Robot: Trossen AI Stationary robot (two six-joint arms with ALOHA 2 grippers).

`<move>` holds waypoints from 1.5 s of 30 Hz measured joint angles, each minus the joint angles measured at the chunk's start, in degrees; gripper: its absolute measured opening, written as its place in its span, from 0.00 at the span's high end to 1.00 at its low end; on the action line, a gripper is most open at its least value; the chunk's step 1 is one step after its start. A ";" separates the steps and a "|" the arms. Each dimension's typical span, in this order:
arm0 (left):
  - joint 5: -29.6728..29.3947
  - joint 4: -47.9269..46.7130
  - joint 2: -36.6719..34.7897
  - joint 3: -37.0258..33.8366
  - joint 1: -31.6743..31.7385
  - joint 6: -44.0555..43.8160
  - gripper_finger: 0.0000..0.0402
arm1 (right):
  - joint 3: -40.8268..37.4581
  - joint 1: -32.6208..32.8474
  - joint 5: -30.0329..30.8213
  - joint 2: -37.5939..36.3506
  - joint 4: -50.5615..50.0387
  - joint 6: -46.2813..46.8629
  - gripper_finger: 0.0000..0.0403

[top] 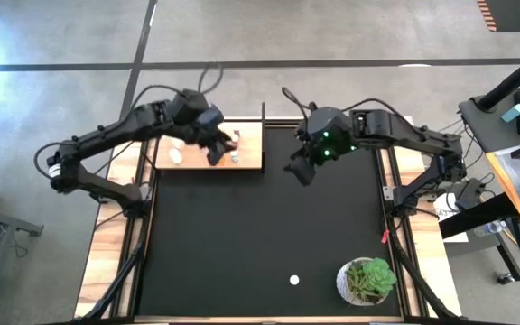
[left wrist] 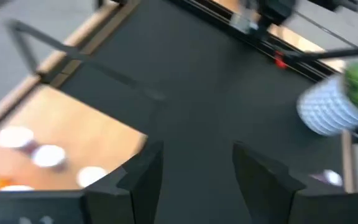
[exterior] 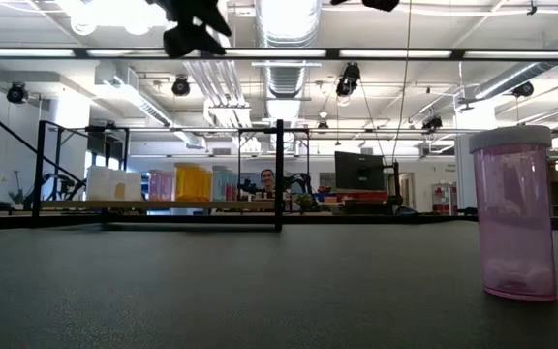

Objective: Pick and place medicine bottles onto shelf by color
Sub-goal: Put the pink pill bottle on the shelf aligned with the other pink pill bottles

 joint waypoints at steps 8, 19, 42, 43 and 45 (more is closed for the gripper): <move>-6.45 0.26 1.10 -0.96 -16.42 -8.94 0.56 | 0.02 11.76 -0.76 -0.56 0.71 2.88 0.42; -24.75 20.54 9.72 -3.73 -41.52 -18.26 0.56 | -0.15 32.82 6.60 -2.30 -13.33 6.72 0.42; -22.10 55.78 38.57 -3.84 -51.37 -6.99 0.56 | -25.97 60.78 32.59 -18.95 -11.24 24.03 0.42; -21.94 55.98 38.74 -3.76 -51.42 -6.32 0.56 | -28.09 60.96 32.90 -20.09 -8.90 22.82 0.42; -21.99 56.10 39.09 -3.58 -51.39 -5.31 0.56 | -32.46 61.05 34.15 -22.68 -4.11 20.49 0.42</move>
